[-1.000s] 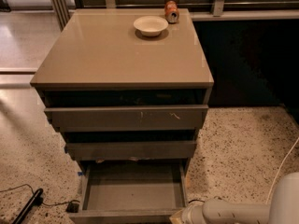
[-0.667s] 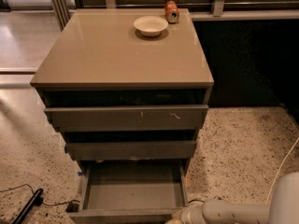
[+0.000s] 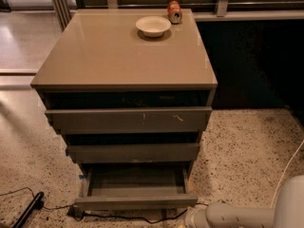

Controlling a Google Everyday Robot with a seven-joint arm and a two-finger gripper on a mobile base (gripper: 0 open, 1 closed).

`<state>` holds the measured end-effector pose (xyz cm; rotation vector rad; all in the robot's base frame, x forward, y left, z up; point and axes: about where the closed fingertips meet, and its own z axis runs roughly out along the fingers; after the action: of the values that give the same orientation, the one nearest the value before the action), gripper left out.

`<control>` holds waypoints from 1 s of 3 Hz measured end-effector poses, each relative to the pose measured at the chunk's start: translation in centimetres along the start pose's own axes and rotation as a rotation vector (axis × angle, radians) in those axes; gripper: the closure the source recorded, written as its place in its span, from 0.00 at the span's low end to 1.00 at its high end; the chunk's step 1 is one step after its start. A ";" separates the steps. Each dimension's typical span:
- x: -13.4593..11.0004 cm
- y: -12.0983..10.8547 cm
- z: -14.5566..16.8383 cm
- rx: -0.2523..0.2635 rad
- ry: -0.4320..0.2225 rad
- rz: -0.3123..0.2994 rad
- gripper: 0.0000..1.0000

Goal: Close bottom drawer

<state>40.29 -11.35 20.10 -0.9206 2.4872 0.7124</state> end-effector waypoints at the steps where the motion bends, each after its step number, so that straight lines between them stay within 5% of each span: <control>1: 0.0 0.0 0.0 0.000 0.000 0.000 0.18; 3: 0.0 0.0 0.0 0.000 0.000 0.000 0.73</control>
Offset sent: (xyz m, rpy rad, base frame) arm 0.0000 0.0000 0.0000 0.0000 0.0000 0.0000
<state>40.28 -11.35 20.10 -0.9207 2.4872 0.7125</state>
